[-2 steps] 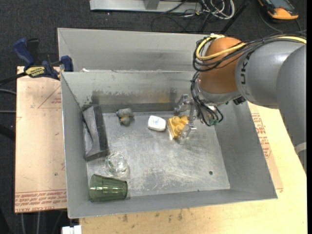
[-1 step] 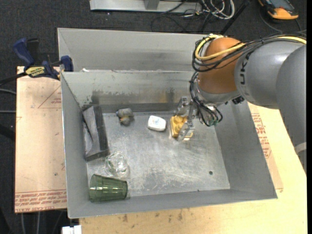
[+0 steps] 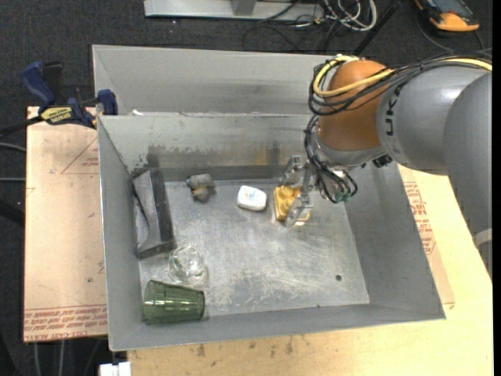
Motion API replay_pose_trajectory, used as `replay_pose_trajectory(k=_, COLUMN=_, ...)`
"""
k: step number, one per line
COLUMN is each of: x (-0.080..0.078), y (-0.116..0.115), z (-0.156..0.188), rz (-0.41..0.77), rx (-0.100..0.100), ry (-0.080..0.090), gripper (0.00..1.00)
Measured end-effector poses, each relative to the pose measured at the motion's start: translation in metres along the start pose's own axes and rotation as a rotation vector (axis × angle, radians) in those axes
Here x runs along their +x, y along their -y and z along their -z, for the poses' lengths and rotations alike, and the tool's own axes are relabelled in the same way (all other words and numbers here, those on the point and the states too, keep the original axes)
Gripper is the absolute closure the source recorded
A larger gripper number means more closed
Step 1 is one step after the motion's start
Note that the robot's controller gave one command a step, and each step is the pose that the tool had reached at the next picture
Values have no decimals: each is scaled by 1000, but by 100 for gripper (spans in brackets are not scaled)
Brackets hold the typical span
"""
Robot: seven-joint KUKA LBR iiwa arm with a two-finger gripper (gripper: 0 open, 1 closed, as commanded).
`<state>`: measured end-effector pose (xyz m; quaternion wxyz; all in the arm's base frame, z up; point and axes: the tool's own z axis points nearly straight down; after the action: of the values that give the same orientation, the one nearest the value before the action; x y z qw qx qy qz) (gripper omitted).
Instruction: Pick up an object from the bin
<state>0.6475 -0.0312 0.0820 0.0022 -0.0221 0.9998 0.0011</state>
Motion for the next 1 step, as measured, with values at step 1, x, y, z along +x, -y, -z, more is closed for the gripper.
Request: replay_pose_trajectory(k=1, x=15, y=28, z=135, rz=182, rx=2, ry=0, gripper=100)
